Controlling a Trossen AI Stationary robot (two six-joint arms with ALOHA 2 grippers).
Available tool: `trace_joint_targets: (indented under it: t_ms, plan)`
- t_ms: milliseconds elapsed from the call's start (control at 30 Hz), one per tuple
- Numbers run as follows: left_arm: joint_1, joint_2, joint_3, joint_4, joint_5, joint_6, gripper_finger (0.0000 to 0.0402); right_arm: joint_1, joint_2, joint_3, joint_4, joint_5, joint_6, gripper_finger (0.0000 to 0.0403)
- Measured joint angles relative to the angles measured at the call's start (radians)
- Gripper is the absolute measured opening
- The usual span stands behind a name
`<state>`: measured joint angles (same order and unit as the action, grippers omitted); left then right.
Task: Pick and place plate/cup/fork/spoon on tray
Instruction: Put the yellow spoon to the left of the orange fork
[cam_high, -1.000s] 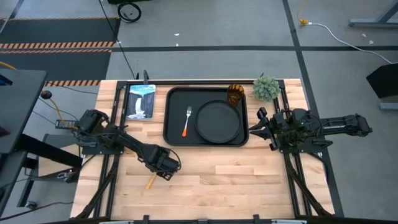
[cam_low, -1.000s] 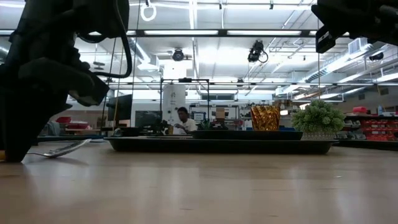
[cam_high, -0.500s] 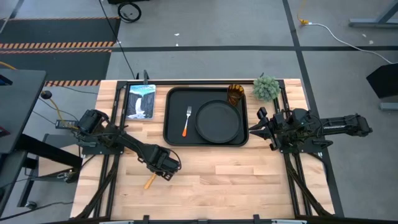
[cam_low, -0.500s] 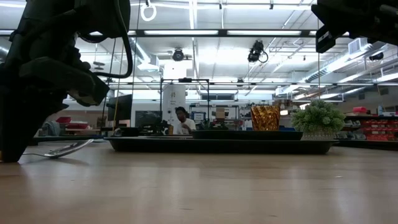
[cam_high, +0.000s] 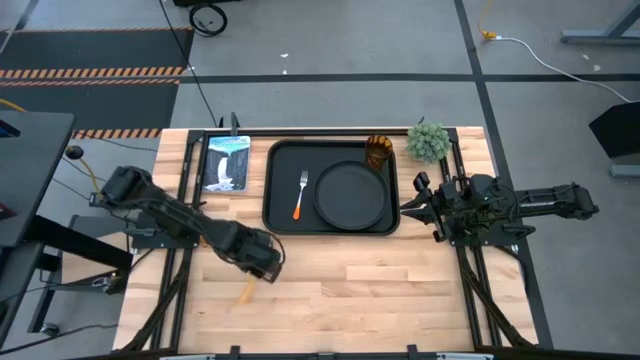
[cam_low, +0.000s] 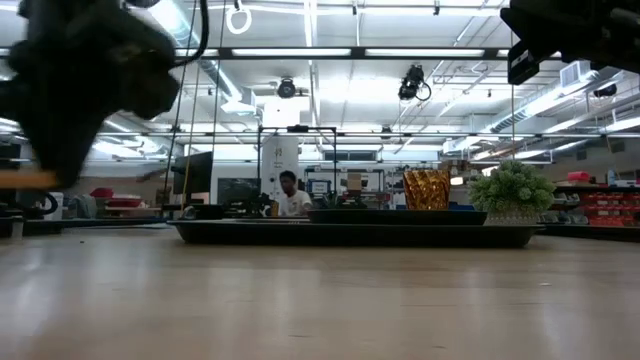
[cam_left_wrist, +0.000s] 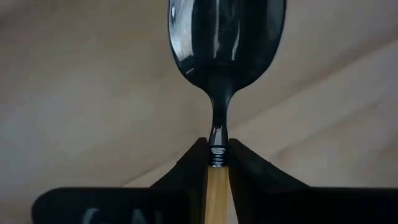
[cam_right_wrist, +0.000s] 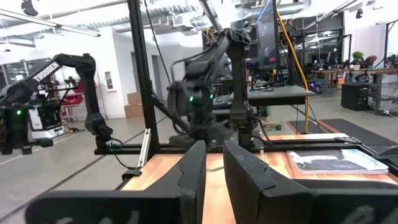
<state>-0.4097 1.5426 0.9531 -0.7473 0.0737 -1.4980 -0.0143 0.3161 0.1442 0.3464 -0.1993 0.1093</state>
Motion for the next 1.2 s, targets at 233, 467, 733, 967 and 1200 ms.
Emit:
trace_joint_targets:
  t_ms: [233,467,733,967,1200]
  plan:
    - [0.141,-0.086,0.0,0.013,-0.344,0.017,0.0053,0.0,0.0,0.0,0.021,0.026,-0.001,0.0064]
    - [0.409,-0.07,0.001,0.16,-0.376,0.266,0.0055,-0.001,0.003,0.0,0.023,0.026,-0.001,0.0064]
    - [0.671,-0.031,0.003,0.224,-0.246,0.44,0.0053,-0.001,0.008,0.0,0.024,0.026,0.0,0.0064]
    - [0.792,0.117,0.002,0.317,-0.163,0.52,0.0053,-0.002,0.008,0.0,0.027,0.026,0.0,0.0064]
    - [0.853,0.191,0.003,0.33,-0.074,0.548,0.006,-0.002,0.008,0.0,0.026,0.026,0.0,0.0064]
